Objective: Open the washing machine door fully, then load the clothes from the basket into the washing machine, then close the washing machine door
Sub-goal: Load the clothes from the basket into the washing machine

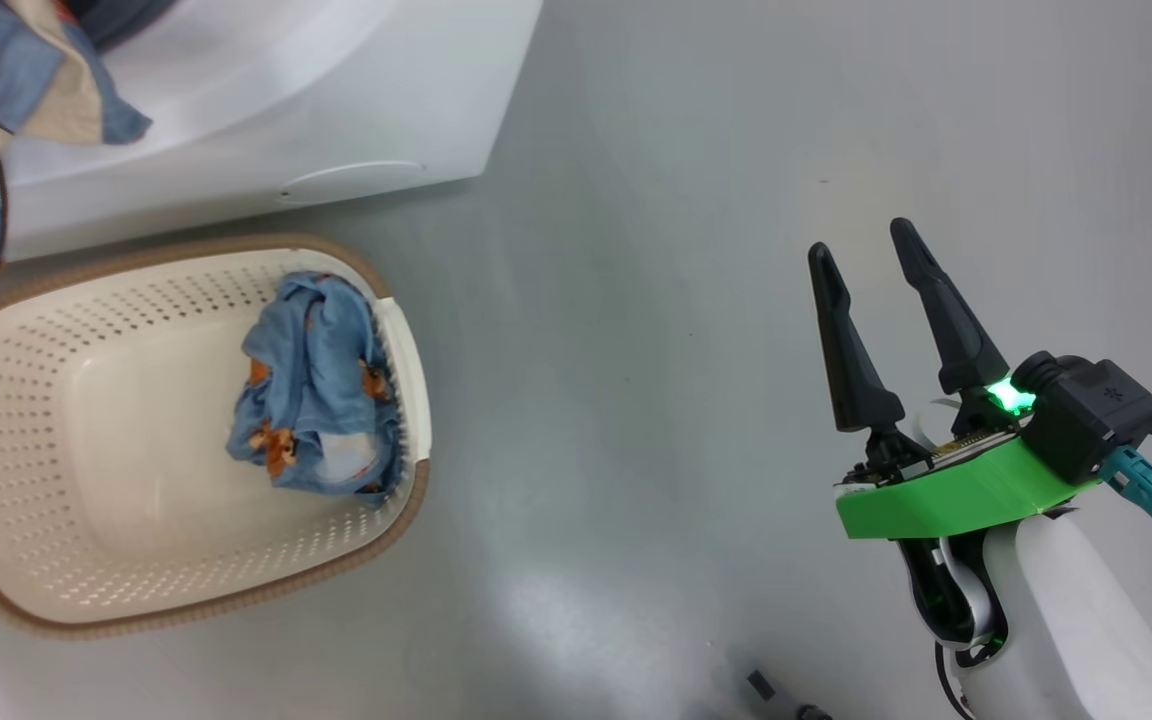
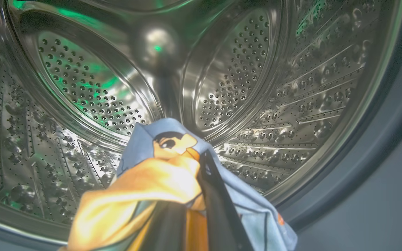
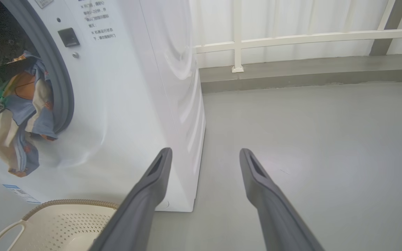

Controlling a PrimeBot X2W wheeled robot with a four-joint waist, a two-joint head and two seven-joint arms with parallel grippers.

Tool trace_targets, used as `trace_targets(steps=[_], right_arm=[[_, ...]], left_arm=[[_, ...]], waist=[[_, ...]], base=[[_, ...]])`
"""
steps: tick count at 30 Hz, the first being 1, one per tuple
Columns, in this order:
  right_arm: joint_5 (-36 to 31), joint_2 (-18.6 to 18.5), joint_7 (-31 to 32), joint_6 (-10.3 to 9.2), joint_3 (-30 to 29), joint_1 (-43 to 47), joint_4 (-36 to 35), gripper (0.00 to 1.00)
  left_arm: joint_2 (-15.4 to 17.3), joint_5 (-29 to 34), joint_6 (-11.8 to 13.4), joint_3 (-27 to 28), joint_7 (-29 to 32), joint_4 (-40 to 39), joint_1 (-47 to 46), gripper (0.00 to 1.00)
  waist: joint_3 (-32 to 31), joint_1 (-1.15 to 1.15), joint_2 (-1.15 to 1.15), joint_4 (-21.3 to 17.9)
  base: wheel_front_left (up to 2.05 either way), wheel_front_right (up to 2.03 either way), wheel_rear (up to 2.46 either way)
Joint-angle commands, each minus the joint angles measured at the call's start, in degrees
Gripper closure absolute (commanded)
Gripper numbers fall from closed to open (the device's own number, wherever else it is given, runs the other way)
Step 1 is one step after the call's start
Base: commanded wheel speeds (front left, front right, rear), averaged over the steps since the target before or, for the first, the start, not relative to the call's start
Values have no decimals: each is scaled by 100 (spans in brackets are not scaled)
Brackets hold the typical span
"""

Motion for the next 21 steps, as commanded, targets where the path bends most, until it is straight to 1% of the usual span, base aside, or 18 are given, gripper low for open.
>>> trace_targets(steps=[1,2,7,13,21], right_arm=[[80,-1,-46,26,123,166,-111,0],[80,-1,-46,26,123,166,-111,0],[94,28,-46,26,176,184,-107,0],[116,51,-46,26,288,186,-101,0],[119,66,-46,26,336,222,-126,0]], left_arm=[[291,74,3,-1,-35,104,-243,100],[291,74,3,-1,-35,104,-243,100],[372,183,3,-246,20,778,-707,100],[512,318,3,-464,131,1366,-1159,100],[658,453,21,-656,107,1626,-1690,100]], waist=[[31,0,0,-67],[31,0,0,-67],[54,0,0,-168],[90,0,0,-320],[216,0,0,-470]], base=[[0,0,0],[0,0,0],[0,0,0],[0,0,0],[0,0,0]])
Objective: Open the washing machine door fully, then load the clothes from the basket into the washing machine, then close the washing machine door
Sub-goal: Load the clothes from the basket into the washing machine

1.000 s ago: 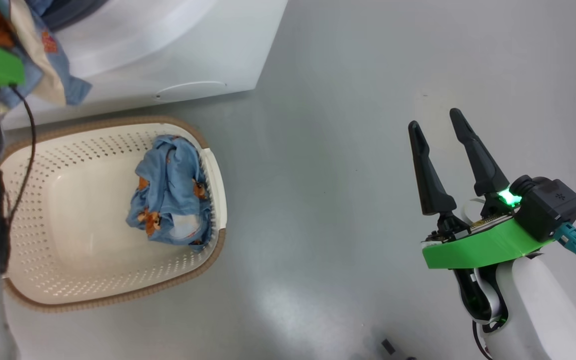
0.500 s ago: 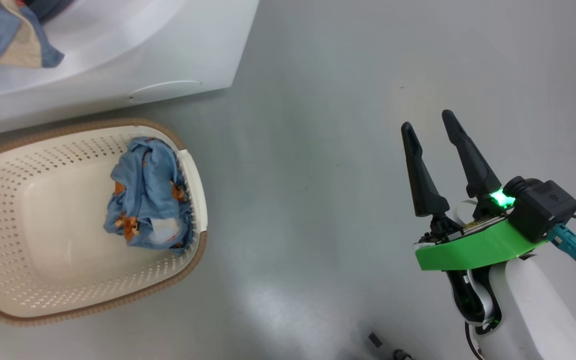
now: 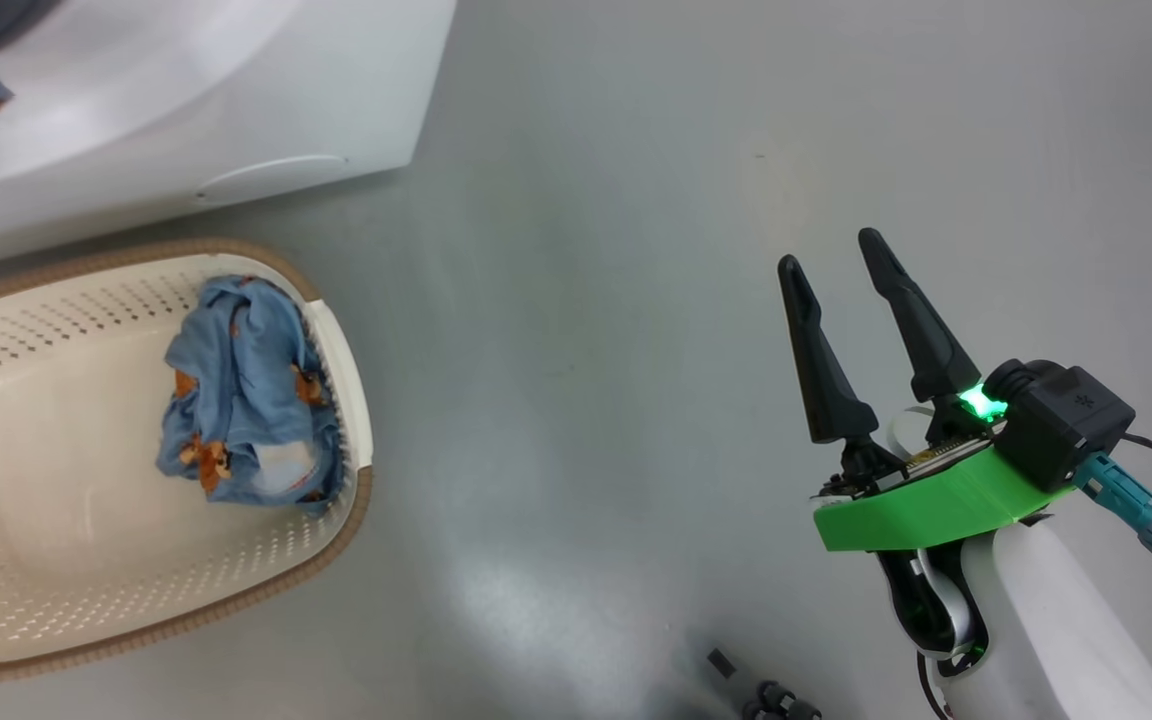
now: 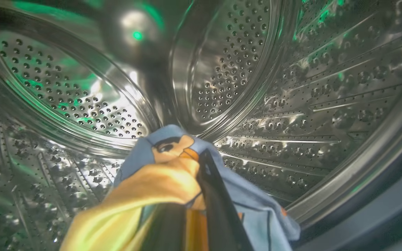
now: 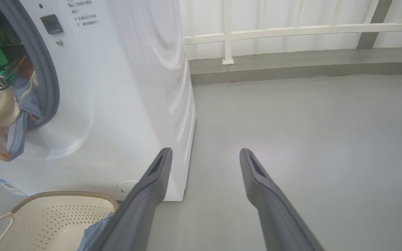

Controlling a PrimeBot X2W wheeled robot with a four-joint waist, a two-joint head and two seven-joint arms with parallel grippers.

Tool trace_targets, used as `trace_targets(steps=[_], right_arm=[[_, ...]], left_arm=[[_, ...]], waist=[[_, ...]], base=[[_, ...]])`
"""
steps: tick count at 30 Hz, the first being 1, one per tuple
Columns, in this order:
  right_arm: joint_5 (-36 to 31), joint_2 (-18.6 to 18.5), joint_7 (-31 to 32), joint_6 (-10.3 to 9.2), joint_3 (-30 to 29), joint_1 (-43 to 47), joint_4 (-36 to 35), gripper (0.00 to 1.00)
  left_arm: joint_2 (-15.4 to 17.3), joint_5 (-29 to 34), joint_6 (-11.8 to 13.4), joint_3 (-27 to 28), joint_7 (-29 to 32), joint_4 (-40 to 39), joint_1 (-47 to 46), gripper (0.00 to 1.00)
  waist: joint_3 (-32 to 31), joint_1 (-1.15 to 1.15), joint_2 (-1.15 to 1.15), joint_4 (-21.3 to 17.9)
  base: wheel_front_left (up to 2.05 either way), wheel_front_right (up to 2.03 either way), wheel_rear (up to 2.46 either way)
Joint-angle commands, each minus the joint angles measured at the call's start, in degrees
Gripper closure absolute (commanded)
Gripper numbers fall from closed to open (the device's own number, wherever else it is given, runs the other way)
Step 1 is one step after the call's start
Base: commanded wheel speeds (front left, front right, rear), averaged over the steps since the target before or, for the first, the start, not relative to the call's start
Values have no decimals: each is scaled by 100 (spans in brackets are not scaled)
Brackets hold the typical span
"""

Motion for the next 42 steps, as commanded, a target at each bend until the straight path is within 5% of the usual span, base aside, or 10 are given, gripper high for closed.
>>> trace_targets(steps=[1,6,17,27,29,32,34,35,36,42], right_arm=[[84,10,-46,26,135,213,-132,0],[89,20,-46,26,143,188,-165,0],[92,41,-46,26,159,43,-211,0],[80,47,-46,26,143,60,-181,0],[74,48,-46,26,145,58,-169,0],[72,49,-46,26,150,58,-162,0],[71,49,-46,26,150,64,-152,0],[71,49,-46,26,151,68,-146,0],[71,49,-46,26,153,70,-140,0],[74,40,-46,26,147,83,-128,0]], left_arm=[[289,70,19,8,-67,-112,-192,100],[344,48,14,17,-169,-410,-385,100],[576,303,92,532,-180,-2461,145,100],[518,396,27,363,-180,-1403,323,100],[499,397,16,242,-179,-987,113,86],[467,401,11,135,-86,-627,-91,80],[438,379,9,99,129,-341,-197,60],[426,395,9,56,221,-242,-243,40],[416,389,8,40,270,-175,-286,1],[385,332,6,-51,538,62,-323,0]], waist=[[55,-1,0,-41],[165,-1,0,-74],[421,-1,0,-75],[377,-1,0,6],[346,-1,0,43],[311,-1,0,75],[278,-1,0,98],[265,-1,0,107],[248,-1,0,114],[140,-1,0,140]], base=[[0,0,0],[0,0,0],[0,0,0],[0,0,0],[0,0,0],[0,0,0],[0,0,0],[0,0,0],[0,0,0],[0,0,0]])
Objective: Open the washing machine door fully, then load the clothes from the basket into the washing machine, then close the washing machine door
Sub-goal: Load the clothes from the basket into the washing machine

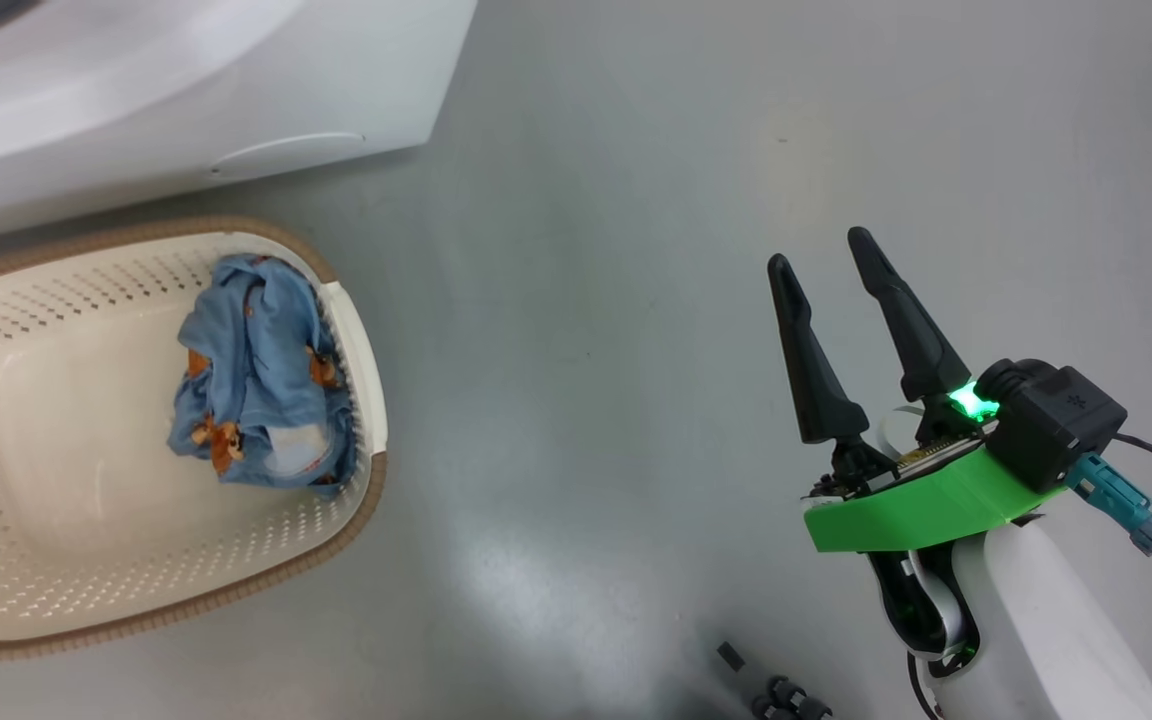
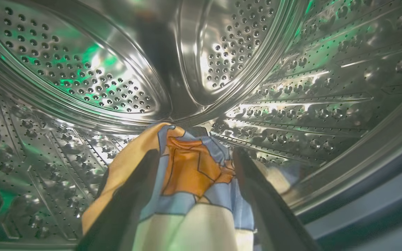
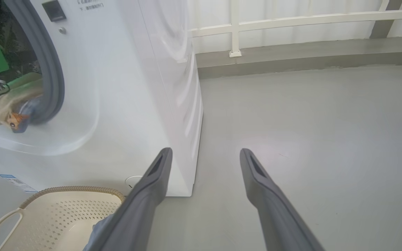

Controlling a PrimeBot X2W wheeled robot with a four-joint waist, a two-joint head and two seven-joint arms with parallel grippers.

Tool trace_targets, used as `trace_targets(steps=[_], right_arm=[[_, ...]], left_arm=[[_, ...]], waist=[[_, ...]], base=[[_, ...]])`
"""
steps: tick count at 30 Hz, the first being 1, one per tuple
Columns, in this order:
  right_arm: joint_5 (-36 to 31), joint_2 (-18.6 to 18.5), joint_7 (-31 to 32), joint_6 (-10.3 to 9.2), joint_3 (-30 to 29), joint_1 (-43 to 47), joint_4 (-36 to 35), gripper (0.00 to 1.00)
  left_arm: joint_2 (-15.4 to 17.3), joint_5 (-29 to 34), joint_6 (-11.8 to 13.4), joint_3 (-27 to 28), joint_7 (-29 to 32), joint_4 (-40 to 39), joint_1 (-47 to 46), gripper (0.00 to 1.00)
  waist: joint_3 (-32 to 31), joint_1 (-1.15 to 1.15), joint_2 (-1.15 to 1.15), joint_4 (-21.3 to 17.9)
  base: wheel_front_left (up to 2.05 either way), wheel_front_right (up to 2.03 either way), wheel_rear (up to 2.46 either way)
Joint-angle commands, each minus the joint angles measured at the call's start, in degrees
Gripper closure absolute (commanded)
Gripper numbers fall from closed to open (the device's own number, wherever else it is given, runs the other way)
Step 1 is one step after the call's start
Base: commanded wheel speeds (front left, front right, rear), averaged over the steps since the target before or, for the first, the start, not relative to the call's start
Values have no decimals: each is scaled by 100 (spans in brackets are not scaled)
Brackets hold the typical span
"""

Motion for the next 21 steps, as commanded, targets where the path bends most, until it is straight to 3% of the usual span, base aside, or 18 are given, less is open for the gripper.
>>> trace_targets(steps=[1,8,15,21], right_arm=[[72,-47,-46,26,103,100,-105,0],[65,-78,-46,26,77,115,-105,0],[56,-103,-46,26,50,128,-100,0],[34,-155,-46,26,7,163,-128,0]], left_arm=[[196,-22,-8,-18,23,-79,-115,0],[114,-193,-10,-103,-54,-23,-29,0],[11,-565,-10,-78,-543,-143,215,0],[6,-942,-10,148,-700,-818,708,0]], waist=[[-40,0,0,13],[-119,0,0,55],[-209,0,0,104],[-316,0,0,167]], base=[[0,0,0],[0,0,0],[0,0,0],[0,0,0]])
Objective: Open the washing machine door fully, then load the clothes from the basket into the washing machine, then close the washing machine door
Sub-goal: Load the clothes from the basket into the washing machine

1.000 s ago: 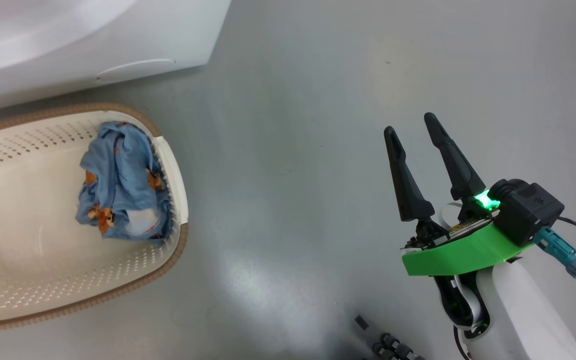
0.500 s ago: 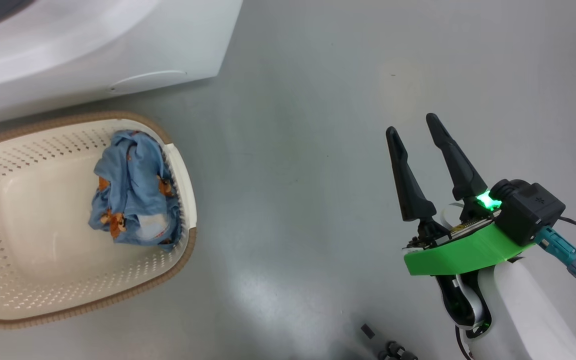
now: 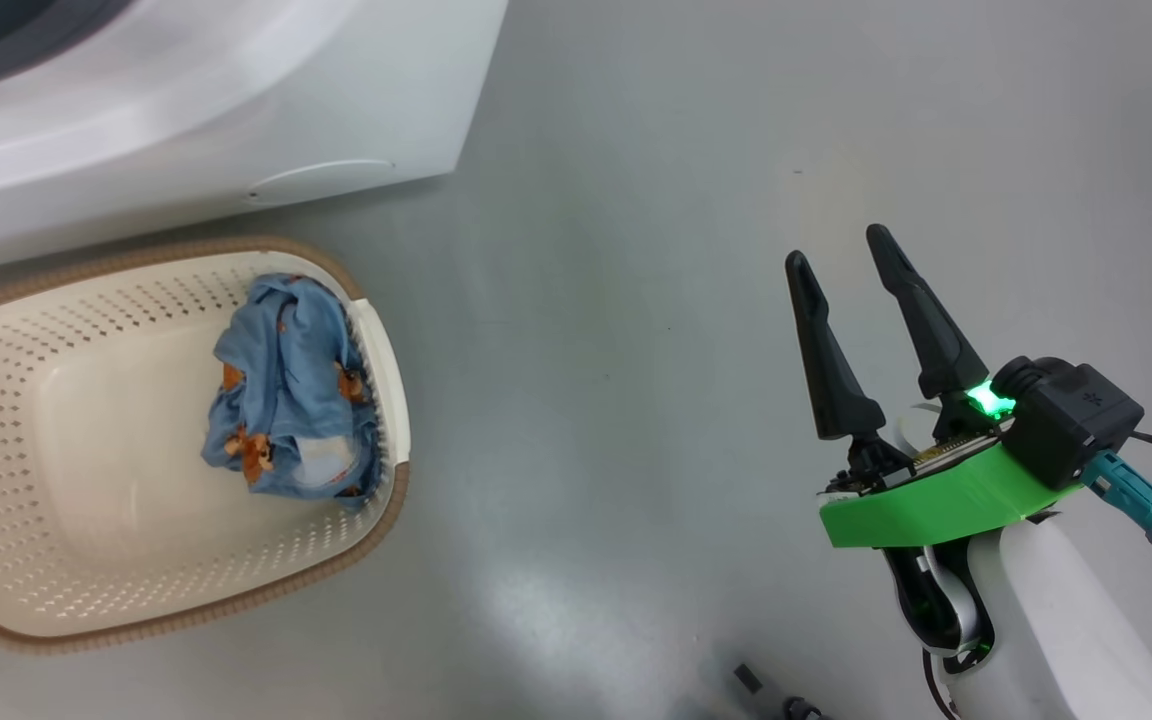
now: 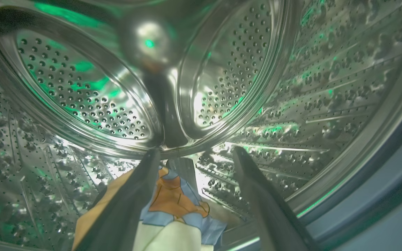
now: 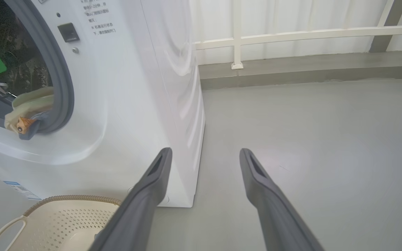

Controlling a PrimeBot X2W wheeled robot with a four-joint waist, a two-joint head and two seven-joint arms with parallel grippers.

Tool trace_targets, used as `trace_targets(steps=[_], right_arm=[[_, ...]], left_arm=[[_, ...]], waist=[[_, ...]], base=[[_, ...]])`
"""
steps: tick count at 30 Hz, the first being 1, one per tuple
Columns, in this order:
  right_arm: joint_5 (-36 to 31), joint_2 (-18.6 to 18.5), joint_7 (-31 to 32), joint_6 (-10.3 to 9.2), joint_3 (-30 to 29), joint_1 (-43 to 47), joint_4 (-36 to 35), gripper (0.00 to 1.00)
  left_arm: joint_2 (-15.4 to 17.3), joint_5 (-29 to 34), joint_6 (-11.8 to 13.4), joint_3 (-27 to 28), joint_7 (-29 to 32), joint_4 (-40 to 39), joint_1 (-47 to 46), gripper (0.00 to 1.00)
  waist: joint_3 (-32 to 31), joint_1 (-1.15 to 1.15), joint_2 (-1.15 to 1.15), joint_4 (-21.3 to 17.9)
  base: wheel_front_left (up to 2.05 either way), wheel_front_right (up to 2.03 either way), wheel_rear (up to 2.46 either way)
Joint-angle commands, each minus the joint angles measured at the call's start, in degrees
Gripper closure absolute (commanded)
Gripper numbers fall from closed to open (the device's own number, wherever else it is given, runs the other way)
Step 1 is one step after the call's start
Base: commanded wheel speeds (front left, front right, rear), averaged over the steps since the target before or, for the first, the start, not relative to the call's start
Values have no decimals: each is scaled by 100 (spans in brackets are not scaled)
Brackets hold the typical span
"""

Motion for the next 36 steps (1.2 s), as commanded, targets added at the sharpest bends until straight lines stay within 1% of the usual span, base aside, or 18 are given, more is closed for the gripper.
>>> trace_targets(steps=[1,4,9,14,18,22,36], right_arm=[[34,-46,-46,26,81,156,-130,0],[24,-67,-46,26,66,152,-142,0],[3,-112,-46,26,37,189,-142,0],[-4,-177,-46,26,-10,259,-124,0],[-10,-218,-46,26,-37,322,-108,0],[-8,-263,-46,26,-55,387,-80,0],[31,-445,-46,26,-72,629,55,0]], left_arm=[[242,-39,4,88,-31,-281,85,0],[302,-46,4,351,-34,-997,515,0],[188,-12,20,964,-36,-1866,1284,0],[5,158,15,1466,-36,-2389,1931,0],[-157,369,10,1749,-36,-2684,2402,0],[-338,534,6,1912,-36,-2916,2851,0],[-889,776,4,2072,-37,-3519,4179,0]], waist=[[-24,0,0,29],[-51,0,0,59],[-185,0,0,120],[-386,0,0,189],[-575,0,0,255],[-792,0,0,330],[-1628,0,0,581]], base=[[0,0,0],[0,0,0],[0,0,0],[0,0,0],[0,0,0],[0,0,0],[0,0,0]])
